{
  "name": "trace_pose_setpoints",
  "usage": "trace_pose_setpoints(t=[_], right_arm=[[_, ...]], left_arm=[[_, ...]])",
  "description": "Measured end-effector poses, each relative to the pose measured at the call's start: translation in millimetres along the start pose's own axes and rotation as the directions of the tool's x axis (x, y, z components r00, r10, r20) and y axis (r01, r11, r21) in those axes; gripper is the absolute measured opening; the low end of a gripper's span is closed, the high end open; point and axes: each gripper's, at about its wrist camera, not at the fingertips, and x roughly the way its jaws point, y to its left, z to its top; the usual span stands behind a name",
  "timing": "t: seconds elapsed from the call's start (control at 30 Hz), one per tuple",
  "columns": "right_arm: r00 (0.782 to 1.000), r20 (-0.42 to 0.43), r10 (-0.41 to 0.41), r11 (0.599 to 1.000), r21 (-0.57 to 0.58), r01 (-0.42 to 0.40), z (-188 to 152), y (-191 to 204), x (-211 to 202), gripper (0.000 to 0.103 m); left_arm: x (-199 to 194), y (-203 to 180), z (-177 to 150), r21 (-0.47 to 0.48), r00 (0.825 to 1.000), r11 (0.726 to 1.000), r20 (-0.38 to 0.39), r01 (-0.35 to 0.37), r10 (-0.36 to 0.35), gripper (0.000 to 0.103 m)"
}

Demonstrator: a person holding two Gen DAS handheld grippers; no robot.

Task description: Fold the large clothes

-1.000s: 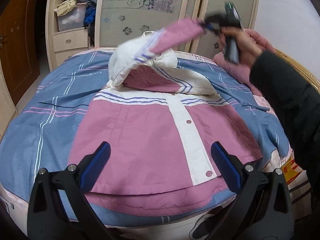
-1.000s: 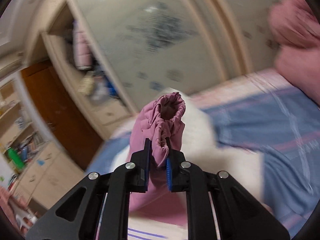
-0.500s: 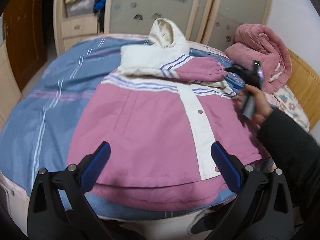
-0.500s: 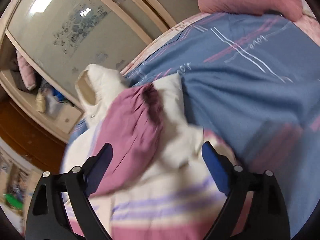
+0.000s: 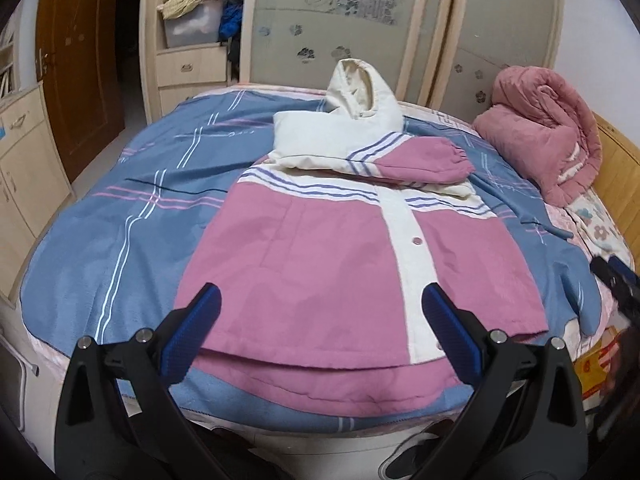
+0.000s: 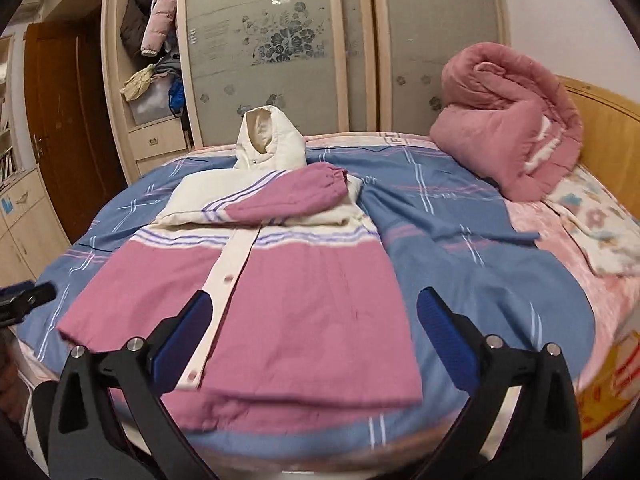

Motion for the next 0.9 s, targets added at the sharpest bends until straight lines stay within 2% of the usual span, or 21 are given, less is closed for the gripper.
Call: trace_pose_setpoints(t=[0.2, 0.3, 0.9], right_arm=[[1.0, 0.0, 0.01, 0.999, -0.031, -0.01, -17.2, 13.9, -24.8, 0.102], [1.0, 0.009, 0.022, 1.0, -0.014, -0.022, -18.7, 12.9, -32.2, 0.102], [0.998, 0.046, 0.05, 0.999, -0.006, -0.05, -16.7, 15.4, -56.9, 0.102]], left_arm=[[-32.2, -29.7, -11.2, 0.097, 0.999, 0.995, 0.047, -0.019, 0.014, 0.101], [-44.0, -35.8, -15.1, 0.116, 0.997, 0.993, 0.067, -0.035, 0.028, 0.101], [-66.1, -40.3, -20.1, 0.12, 0.996, 0.992, 0.083, -0.031, 0.021, 0.101]])
